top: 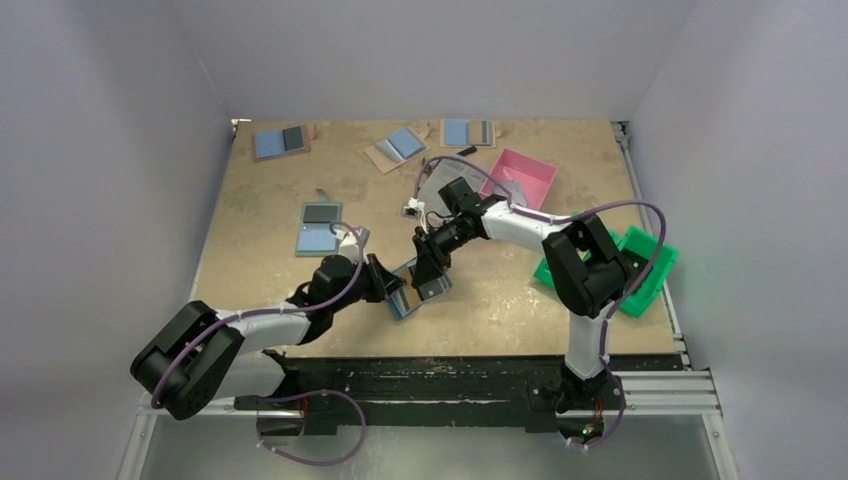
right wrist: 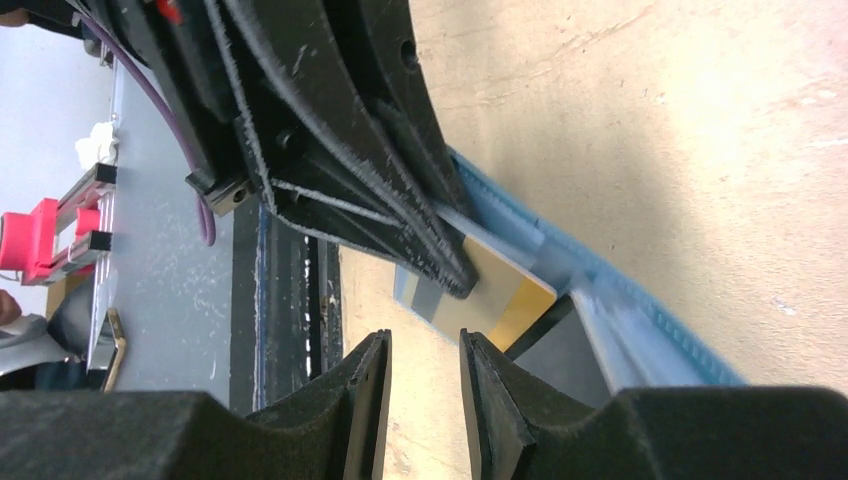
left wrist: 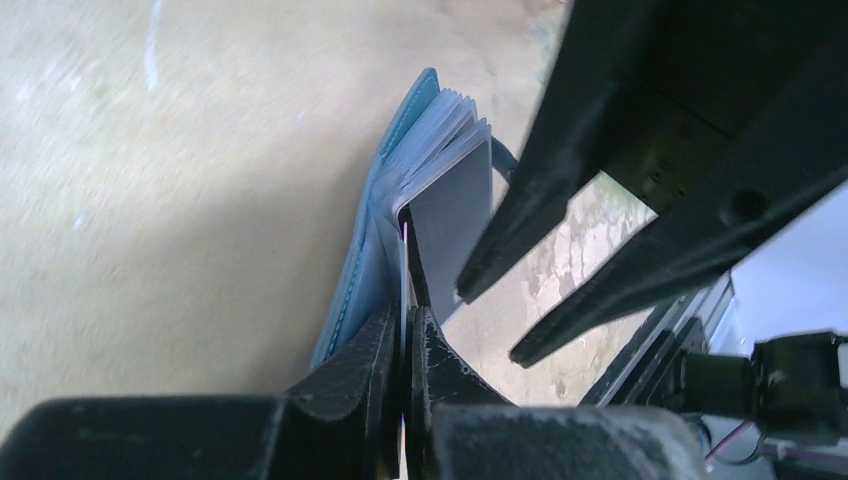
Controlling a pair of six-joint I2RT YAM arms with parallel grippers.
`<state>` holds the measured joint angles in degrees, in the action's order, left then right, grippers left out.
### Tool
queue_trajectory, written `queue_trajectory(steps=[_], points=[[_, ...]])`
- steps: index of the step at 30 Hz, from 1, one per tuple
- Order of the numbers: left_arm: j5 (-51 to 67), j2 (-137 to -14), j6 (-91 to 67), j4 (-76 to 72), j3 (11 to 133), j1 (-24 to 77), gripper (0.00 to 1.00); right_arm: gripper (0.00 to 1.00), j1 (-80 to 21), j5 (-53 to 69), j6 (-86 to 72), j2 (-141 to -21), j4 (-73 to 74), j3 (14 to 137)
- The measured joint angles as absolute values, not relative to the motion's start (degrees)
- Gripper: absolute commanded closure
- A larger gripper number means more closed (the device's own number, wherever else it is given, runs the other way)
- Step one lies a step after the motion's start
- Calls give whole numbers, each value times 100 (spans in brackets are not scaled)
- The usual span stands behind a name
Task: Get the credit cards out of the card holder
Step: Remove the credit card from the card holder.
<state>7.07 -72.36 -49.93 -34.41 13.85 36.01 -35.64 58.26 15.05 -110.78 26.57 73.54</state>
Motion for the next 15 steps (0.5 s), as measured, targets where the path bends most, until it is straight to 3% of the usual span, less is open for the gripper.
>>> queue_trajectory(steps=[6, 15], points=[[1238, -7210, -3922, -3444, 1691, 3599, 100, 63, -3291, 5942, 1343, -10820, 2440, 7299], [1691, -7279, -3684, -3741, 1686, 3599, 100, 62, -2998, 5806, 1092, -10663, 2189, 7181]])
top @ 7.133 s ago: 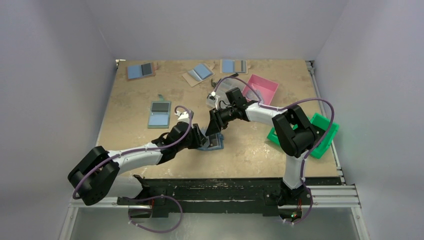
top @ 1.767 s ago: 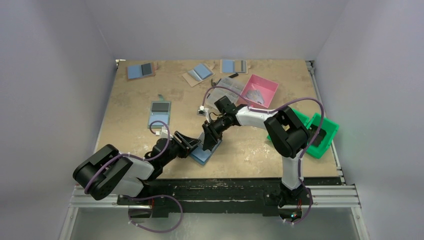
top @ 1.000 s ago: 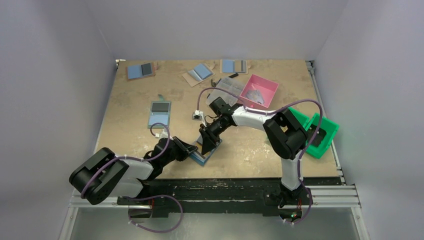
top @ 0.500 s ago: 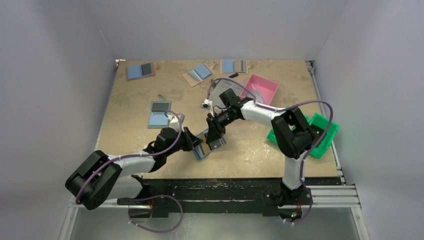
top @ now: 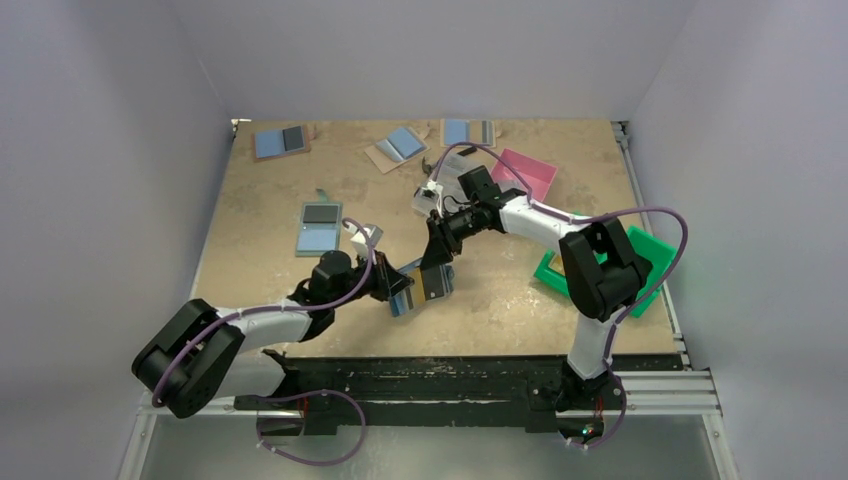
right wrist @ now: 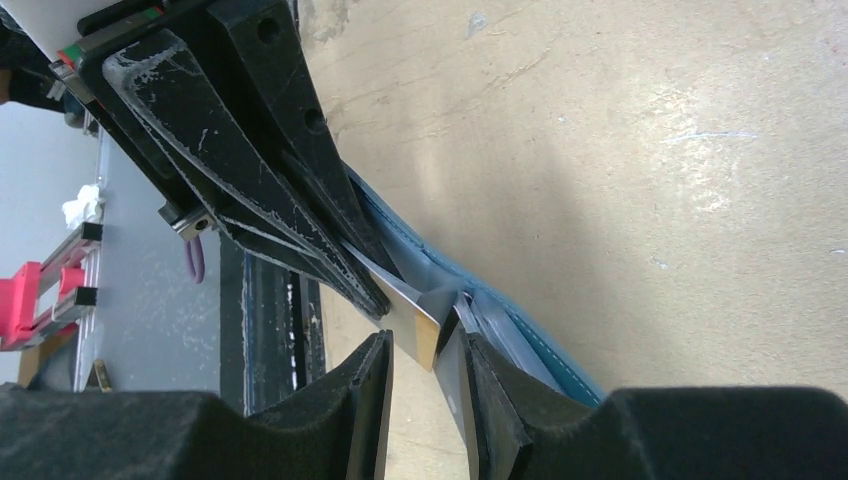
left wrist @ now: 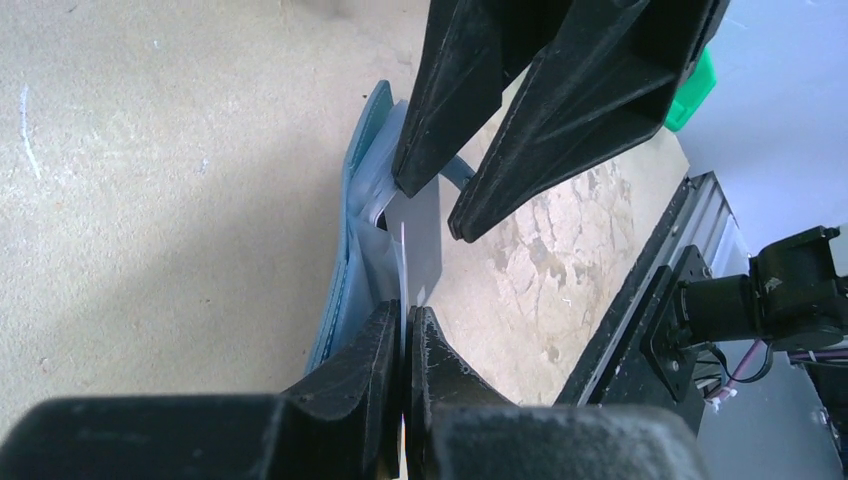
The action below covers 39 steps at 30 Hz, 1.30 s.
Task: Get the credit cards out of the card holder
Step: Remove the credit card from the card holder.
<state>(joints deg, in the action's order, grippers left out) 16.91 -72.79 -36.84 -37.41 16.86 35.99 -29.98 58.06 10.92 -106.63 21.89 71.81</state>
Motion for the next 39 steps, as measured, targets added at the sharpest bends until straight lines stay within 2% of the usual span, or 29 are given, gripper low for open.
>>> queue_trajectory(steps=[10, 31, 35, 39], points=[[1743, -7229, -3782, -4213, 1437, 3599, 100, 55, -3011, 5975, 1050, -10665, 2198, 7159], [1758, -7216, -4139, -5006, 1131, 3599, 100, 55, -3181, 6263, 1184, -10665, 2357, 7140], [1758, -7172, -4165, -5094, 1131, 3599, 100, 62, -3216, 6287, 1184, -10665, 2377, 7140], [1780, -7144, -4246, -5229, 1122, 3599, 100, 80, -3238, 6361, 1210, -10665, 2392, 7140]])
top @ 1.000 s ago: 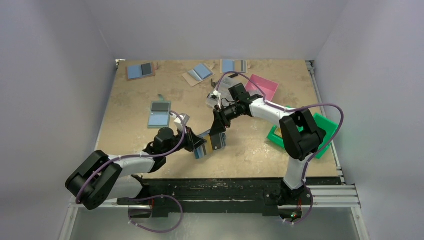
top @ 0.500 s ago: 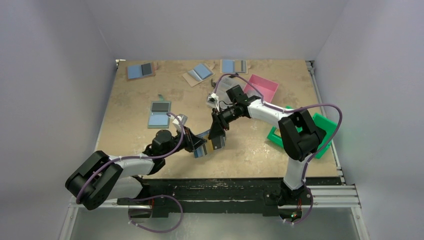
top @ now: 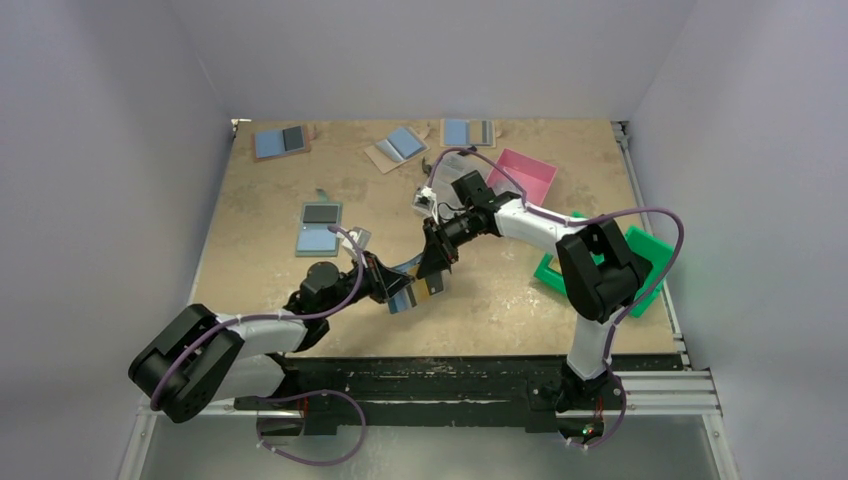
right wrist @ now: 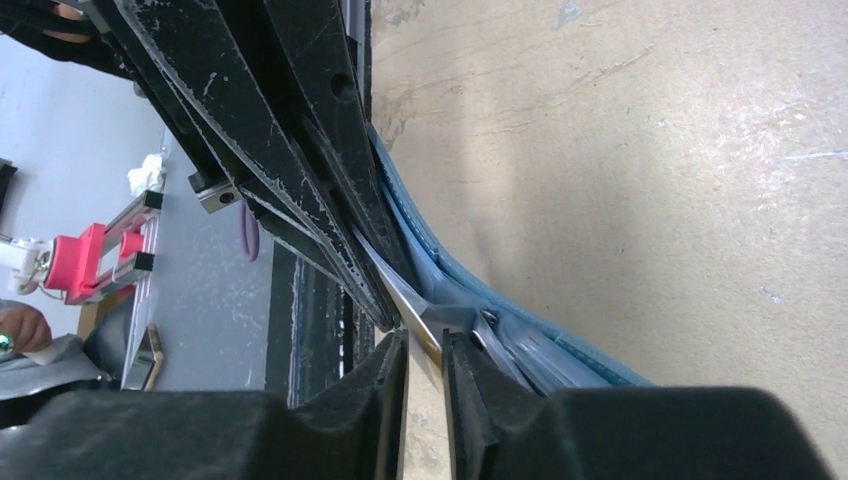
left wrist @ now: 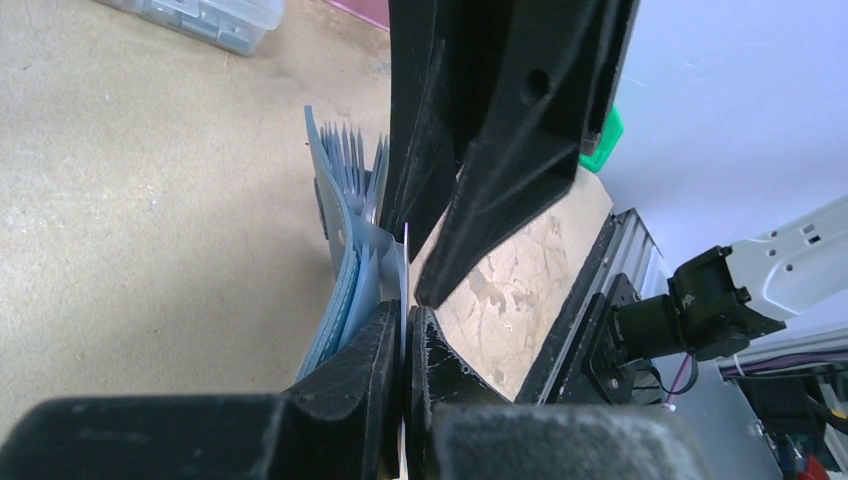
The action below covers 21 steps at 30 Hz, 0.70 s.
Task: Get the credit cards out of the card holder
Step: Remove the credit card from the card holder.
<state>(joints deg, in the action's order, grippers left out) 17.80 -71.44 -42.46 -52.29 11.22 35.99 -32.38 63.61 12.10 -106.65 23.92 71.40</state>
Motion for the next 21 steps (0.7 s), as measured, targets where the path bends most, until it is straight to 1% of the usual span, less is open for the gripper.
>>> queue_trajectory(steps=[1, 2, 4, 6, 7, 8, 9, 10, 11, 15, 21], points=[[1787, -7133, -4252, -5269, 1105, 3601, 100, 85, -3234, 6375, 1212, -10665, 2394, 7140], [1793, -7124, -4257, -5293, 1090, 3601, 100, 88, -3221, 6390, 1221, -10667, 2394, 7140], [1787, -7105, -4270, -5312, 1055, 3599, 100, 91, -3212, 6420, 1227, -10667, 2410, 7140], [1778, -7085, -4287, -5306, 1037, 3594, 100, 96, -3214, 6445, 1243, -10667, 2429, 7140], [1772, -7063, -4289, -5288, 1037, 3594, 98, 100, -3214, 6464, 1249, -10667, 2443, 7140], [1761, -7032, -4289, -5258, 1037, 3588, 95, 100, -3212, 6501, 1269, -10667, 2445, 7140], [1758, -7000, -4292, -5223, 1035, 3579, 87, 100, -3212, 6532, 1291, -10667, 2445, 7140], [1758, -6949, -4296, -5168, 1035, 3575, 75, 100, -3212, 6552, 1297, -10667, 2445, 7140], [1754, -6904, -4303, -5122, 1035, 3573, 71, 100, -3214, 6569, 1306, -10667, 2443, 7140], [1680, -6742, -4405, -4980, 1035, 3535, 64, 100, -3232, 6617, 1310, -10672, 2447, 7140], [1752, -6589, -4501, -4838, 1035, 3496, 62, 100, -3236, 6613, 1304, -10709, 2445, 7140]])
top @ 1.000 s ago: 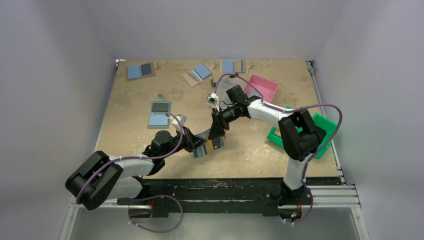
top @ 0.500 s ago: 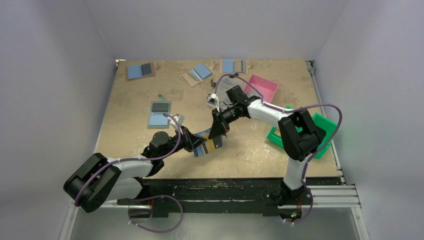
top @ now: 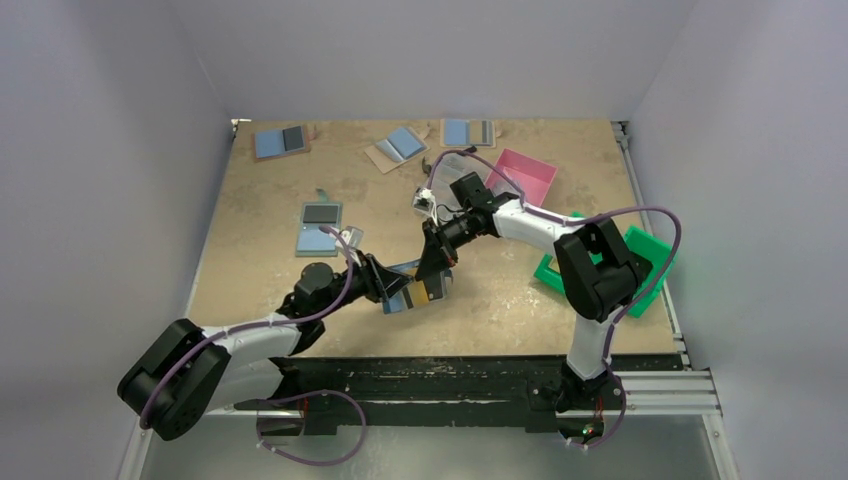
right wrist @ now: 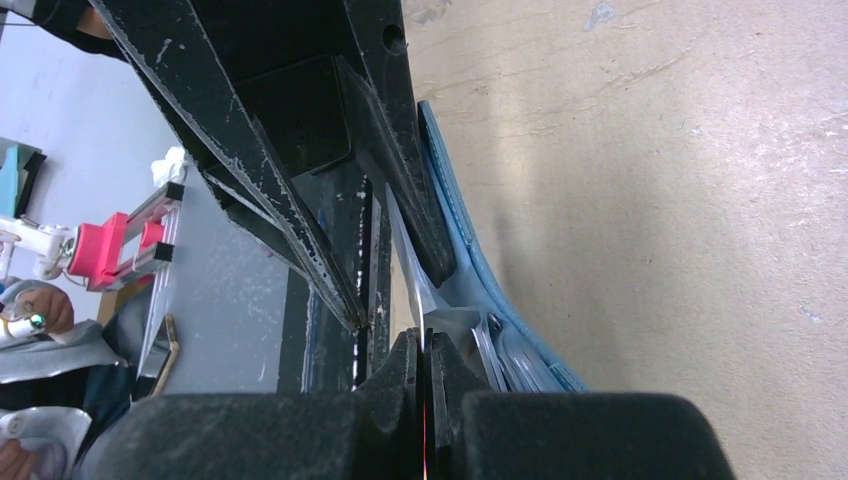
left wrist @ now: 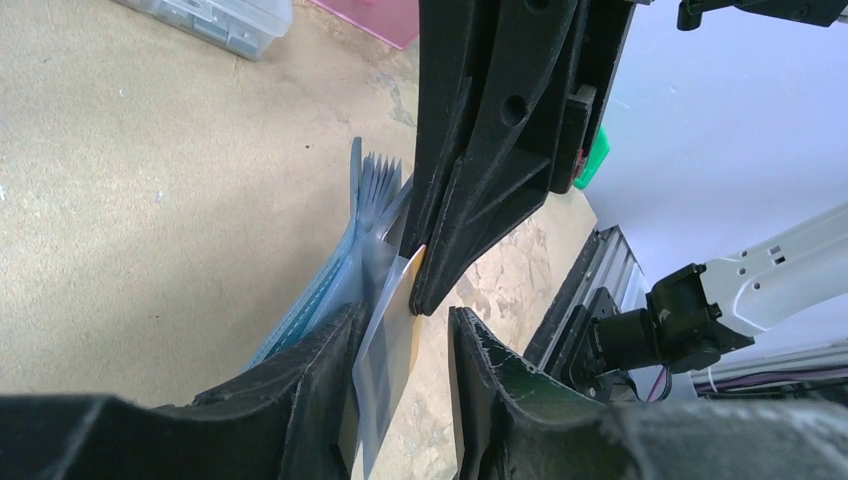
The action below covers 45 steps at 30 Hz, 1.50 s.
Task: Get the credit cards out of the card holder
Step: Remove the credit card from the card holder.
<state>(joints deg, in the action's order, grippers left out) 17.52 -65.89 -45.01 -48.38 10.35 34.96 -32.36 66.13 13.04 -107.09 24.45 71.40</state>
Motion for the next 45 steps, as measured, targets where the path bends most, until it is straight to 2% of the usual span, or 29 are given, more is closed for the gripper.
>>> queue_trajectory(steps=[9, 19, 30, 33, 38, 41, 45], points=[[1857, -6514, -4619, -4858, 871, 3406, 65, 100, -3221, 6567, 1271, -10763, 2447, 7140], [1874, -6361, -4700, -4845, 681, 3339, 78, 100, -3194, 6554, 1223, -10763, 2449, 7140], [1925, -6361, -4700, -4838, 659, 3321, 80, 100, -3175, 6556, 1186, -10798, 2464, 7140], [1949, -6361, -4700, -4834, 624, 3310, 85, 100, -3170, 6556, 1160, -10849, 2467, 7140], [1953, -6364, -4698, -4836, 576, 3297, 87, 100, -3168, 6554, 1157, -10857, 2486, 7140], [1957, -6364, -4698, -4834, 572, 3295, 99, 100, -3157, 6554, 1157, -10860, 2486, 7140], [1977, -6372, -4696, -4847, 572, 3291, 100, 100, -3144, 6554, 1157, -10871, 2486, 7140]])
